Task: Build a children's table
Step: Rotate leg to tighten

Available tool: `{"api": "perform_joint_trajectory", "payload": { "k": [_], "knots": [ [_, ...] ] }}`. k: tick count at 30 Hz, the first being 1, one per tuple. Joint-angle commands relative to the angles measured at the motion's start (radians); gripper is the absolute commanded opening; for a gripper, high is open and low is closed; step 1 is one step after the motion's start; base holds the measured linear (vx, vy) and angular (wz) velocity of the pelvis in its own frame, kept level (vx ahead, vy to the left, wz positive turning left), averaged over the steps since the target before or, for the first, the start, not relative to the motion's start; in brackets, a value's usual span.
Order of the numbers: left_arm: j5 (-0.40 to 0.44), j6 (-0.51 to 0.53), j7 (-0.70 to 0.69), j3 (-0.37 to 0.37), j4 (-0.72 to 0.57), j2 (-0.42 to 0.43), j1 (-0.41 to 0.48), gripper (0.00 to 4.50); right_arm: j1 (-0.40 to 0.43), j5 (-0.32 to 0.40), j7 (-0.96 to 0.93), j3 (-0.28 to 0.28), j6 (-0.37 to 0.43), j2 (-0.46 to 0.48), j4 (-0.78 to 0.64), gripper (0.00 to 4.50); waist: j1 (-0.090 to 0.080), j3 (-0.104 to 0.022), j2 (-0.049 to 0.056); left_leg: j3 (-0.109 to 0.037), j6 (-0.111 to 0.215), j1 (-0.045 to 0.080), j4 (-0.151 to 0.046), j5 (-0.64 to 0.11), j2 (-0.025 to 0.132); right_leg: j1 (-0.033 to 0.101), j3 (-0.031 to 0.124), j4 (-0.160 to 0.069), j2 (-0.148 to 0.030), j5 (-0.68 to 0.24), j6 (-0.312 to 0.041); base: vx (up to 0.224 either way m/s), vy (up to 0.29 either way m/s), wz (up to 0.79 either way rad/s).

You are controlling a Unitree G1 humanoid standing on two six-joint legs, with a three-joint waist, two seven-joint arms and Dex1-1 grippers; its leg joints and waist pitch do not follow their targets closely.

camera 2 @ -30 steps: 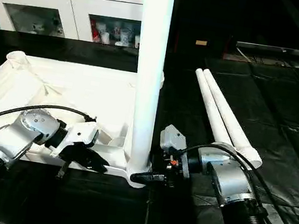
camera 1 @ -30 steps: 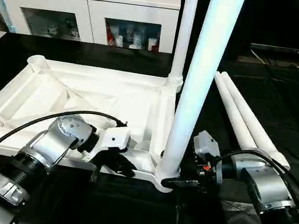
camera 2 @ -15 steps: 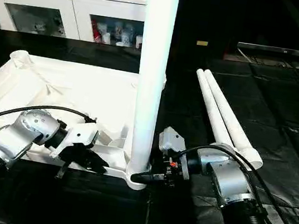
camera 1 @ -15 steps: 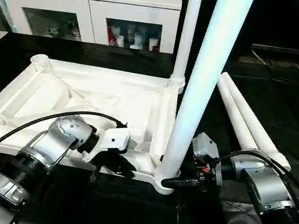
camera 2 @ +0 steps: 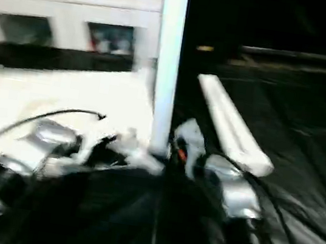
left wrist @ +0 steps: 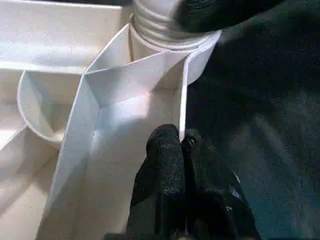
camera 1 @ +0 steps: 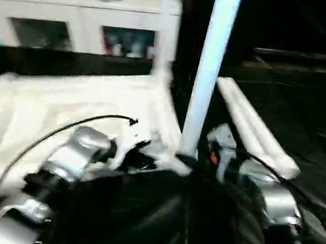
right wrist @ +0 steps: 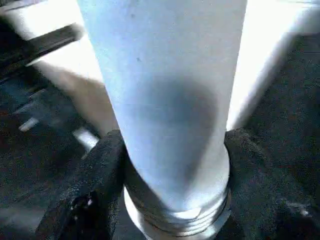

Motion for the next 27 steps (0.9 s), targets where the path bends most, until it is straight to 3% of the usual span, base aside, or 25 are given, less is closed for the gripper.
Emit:
{"api": "perform_joint_trajectory", "payload": {
  "k": [1,6,9,11,16,18,19,22,25,27],
  "knots": [
    [-0.029,0.024,0.125,0.005,-0.035,-0.106,-0.056,0.0,-0.005,-0.01,-0.038,0.126,0.032,0.14,0.05,2.64,-0.005,-0.04,-0.016,-0.02,0.003,0.0,-0.081,-0.358,0.017,0.028,0.022,-0.112,-0.058,-0.621,-0.08,0.0,0.0,0.0],
    [-0.003,0.07,0.245,0.026,-0.044,-0.176,-0.066,0.0,-0.027,-0.043,-0.161,0.111,0.042,0.234,0.088,2.64,-0.009,-0.041,-0.014,-0.02,0.015,0.007,-0.081,-0.374,0.015,0.022,0.02,-0.122,-0.058,-0.628,-0.07,0.0,0.0,0.0],
    [0.015,0.083,0.254,0.017,-0.061,-0.176,-0.062,0.0,-0.031,-0.034,-0.174,0.09,0.045,0.246,0.092,2.64,-0.008,-0.043,-0.011,-0.021,0.026,-0.002,-0.093,-0.356,0.022,0.03,0.025,-0.11,-0.055,-0.512,-0.098,0.0,0.0,0.0],
    [0.02,0.078,0.239,0.009,-0.069,-0.152,-0.057,0.0,-0.024,-0.017,-0.156,0.076,0.038,0.232,0.079,3.2,-0.007,-0.043,-0.009,-0.018,0.028,0.001,-0.092,-0.367,0.02,0.028,0.028,-0.109,-0.057,-0.502,-0.111,0.0,0.0,0.0],
    [0.021,0.025,0.172,0.006,-0.054,-0.088,-0.051,0.0,0.013,-0.002,-0.072,0.058,0.006,0.161,0.025,3.64,-0.001,-0.047,-0.009,-0.014,0.039,-0.003,-0.092,-0.328,0.022,0.034,0.034,-0.103,-0.058,-0.433,-0.135,0.0,0.0,0.0],
    [0.02,0.01,0.148,0.003,-0.05,-0.072,-0.049,0.0,0.019,0.004,-0.044,0.055,-0.001,0.139,0.014,3.82,0.004,-0.053,-0.009,-0.012,0.046,-0.003,-0.089,-0.291,0.024,0.036,0.039,-0.097,-0.06,-0.372,-0.15,0.0,0.0,0.0],
    [0.019,0.002,0.128,0.002,-0.047,-0.058,-0.047,0.0,0.023,0.013,-0.018,0.052,-0.003,0.121,0.004,3.92,0.005,-0.055,-0.009,-0.011,0.055,-0.009,-0.088,-0.25,0.025,0.042,0.039,-0.088,-0.058,-0.305,-0.173,0.0,0.0,0.0],
    [0.018,-0.032,0.067,-0.003,-0.034,-0.021,-0.042,0.0,0.034,0.036,0.075,0.051,-0.029,0.058,-0.027,4.18,0.01,-0.06,-0.006,-0.007,0.073,-0.01,-0.079,-0.205,0.025,0.044,0.036,-0.081,-0.058,-0.242,-0.207,0.0,0.0,0.0],
    [0.014,-0.081,-0.013,-0.019,-0.015,0.029,-0.04,0.0,0.043,0.063,0.192,0.044,-0.051,-0.024,-0.064,4.43,0.02,-0.068,-0.004,-0.004,0.109,-0.015,-0.068,-0.11,0.027,0.048,0.036,-0.062,-0.054,-0.097,-0.243,0.017,-0.007,0.01],
    [0.009,-0.104,-0.04,-0.025,-0.011,0.042,-0.039,0.0,0.044,0.064,0.225,0.044,-0.056,-0.048,-0.071,4.43,0.027,-0.07,-0.001,-0.002,0.123,-0.017,-0.066,-0.085,0.03,0.048,0.032,-0.056,-0.053,-0.051,-0.261,0.0,0.0,0.0]
  ]
}}
